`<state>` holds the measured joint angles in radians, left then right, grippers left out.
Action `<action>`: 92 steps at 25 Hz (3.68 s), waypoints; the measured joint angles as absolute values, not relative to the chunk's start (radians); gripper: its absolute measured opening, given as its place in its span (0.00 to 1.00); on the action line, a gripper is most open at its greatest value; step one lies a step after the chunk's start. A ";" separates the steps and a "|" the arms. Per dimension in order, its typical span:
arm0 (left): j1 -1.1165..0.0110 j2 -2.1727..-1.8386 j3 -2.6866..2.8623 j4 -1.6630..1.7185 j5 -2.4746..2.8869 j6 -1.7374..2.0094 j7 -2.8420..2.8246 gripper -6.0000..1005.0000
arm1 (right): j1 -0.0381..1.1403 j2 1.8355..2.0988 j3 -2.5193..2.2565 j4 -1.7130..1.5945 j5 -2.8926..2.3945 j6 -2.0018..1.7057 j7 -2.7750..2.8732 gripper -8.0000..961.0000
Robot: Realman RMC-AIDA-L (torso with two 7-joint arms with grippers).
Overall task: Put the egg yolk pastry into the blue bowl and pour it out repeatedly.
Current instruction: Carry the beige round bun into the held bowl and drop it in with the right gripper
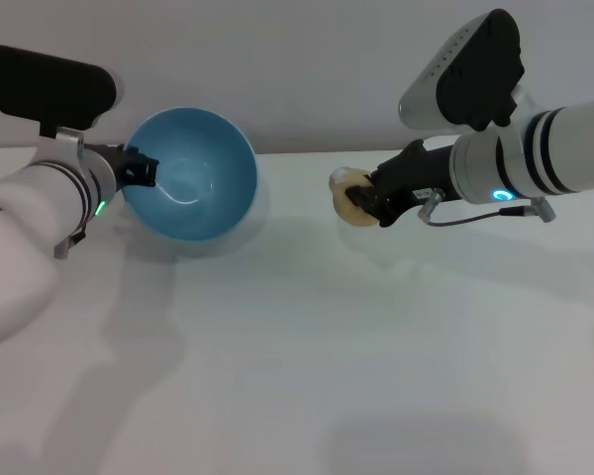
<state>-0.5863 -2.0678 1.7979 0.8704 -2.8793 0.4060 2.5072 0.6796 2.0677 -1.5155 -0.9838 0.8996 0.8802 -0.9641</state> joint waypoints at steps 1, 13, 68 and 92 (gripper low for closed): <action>-0.585 -2.068 1.798 0.870 -2.879 0.406 2.507 0.02 | 0.680 2.068 -1.516 -0.984 0.899 0.880 -0.964 0.06; -0.590 -2.069 1.813 0.869 -2.879 0.408 2.496 0.02 | 0.683 2.068 -1.517 -0.985 0.897 0.881 -0.970 0.06; -0.594 -2.069 1.878 0.893 -2.881 0.441 2.375 0.02 | 0.672 2.070 -1.517 -1.007 0.897 0.893 -0.989 0.05; -0.586 -2.073 1.879 0.887 -2.882 0.434 2.371 0.02 | 0.670 2.071 -1.510 -1.008 0.897 0.893 -0.985 0.05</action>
